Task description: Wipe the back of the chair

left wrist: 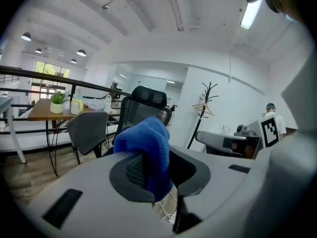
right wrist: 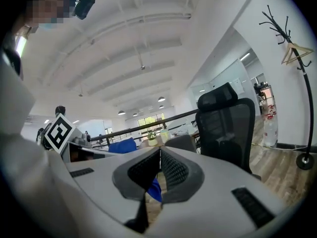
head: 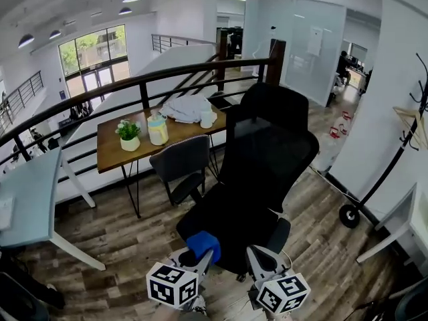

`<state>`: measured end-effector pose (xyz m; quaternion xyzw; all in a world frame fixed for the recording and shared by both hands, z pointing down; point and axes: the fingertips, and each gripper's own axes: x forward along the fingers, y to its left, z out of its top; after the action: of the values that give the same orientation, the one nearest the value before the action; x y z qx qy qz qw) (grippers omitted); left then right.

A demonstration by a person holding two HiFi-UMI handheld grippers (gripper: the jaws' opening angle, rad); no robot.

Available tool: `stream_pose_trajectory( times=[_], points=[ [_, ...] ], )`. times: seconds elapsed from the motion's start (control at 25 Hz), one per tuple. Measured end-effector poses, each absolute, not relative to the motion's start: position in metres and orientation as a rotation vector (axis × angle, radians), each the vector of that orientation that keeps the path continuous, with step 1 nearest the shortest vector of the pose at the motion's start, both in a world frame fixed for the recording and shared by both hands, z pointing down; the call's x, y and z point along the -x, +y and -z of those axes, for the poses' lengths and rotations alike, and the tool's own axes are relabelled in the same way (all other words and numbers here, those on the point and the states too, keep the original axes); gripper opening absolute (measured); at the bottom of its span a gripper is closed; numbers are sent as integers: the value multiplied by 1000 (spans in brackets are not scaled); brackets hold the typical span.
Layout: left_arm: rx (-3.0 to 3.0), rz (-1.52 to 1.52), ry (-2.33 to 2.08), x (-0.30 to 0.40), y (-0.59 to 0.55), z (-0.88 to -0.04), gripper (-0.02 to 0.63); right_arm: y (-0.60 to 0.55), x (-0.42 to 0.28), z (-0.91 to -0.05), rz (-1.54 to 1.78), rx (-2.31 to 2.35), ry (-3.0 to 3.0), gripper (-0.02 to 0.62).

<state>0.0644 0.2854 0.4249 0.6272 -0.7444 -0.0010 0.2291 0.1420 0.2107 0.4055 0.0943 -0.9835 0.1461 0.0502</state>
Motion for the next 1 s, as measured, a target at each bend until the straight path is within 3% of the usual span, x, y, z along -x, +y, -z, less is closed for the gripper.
stream_pose_trajectory(
  times=[0.36,1.0],
  points=[
    [-1853,-24,-1932,23,256,-422,75,189,-59,-393,-409,-511,-3002,27],
    [-1899,-43,-1844,66,209,-434,75,138,-15,-400,-394,-597,-2978,26]
  ],
)
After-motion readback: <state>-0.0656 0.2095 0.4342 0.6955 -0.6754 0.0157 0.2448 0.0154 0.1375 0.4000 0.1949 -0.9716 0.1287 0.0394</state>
